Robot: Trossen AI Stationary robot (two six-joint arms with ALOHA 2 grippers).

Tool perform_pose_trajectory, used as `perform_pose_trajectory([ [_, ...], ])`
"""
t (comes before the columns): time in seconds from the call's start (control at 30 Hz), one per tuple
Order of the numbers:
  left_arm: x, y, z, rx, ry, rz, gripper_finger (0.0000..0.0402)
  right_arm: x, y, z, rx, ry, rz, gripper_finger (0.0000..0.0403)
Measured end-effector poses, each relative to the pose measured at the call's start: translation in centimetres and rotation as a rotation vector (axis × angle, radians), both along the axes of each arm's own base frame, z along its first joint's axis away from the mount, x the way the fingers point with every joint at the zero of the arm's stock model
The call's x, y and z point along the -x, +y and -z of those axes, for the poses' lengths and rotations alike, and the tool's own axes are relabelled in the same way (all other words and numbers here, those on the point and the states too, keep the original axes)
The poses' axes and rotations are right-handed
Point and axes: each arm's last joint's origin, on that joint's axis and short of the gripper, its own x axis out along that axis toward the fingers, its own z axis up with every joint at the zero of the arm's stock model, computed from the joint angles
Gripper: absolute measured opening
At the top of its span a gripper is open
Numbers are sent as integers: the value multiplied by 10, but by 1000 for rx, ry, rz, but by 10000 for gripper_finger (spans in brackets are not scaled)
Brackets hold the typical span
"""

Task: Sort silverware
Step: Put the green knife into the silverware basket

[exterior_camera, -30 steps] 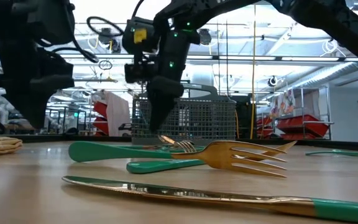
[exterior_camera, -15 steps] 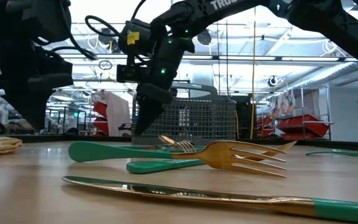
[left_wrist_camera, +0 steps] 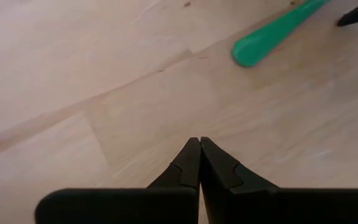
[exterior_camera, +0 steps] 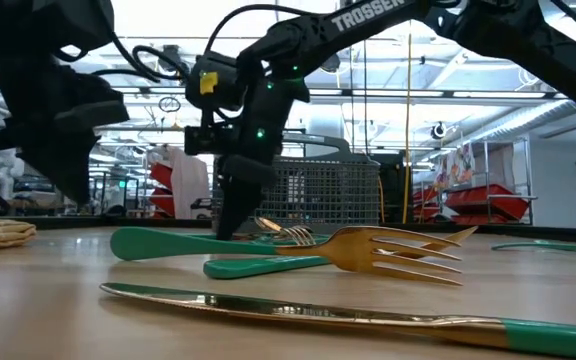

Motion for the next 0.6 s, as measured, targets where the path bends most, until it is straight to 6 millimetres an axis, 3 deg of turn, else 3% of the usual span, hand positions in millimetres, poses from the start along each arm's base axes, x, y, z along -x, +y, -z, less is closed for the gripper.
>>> perform_pose_trajectory([
  [0.23, -2, 0, 0, -3, -18, 1, 6, 5, -4, 35, -94, 127, 63, 117],
  [0.43, -1, -3, -1, -15, -30, 16, 6, 5, -3, 36, -113, 139, 152, 15],
  [0.6, -1, -5, -1, -27, -36, 21, 6, 6, -3, 36, -127, 140, 209, 5],
])
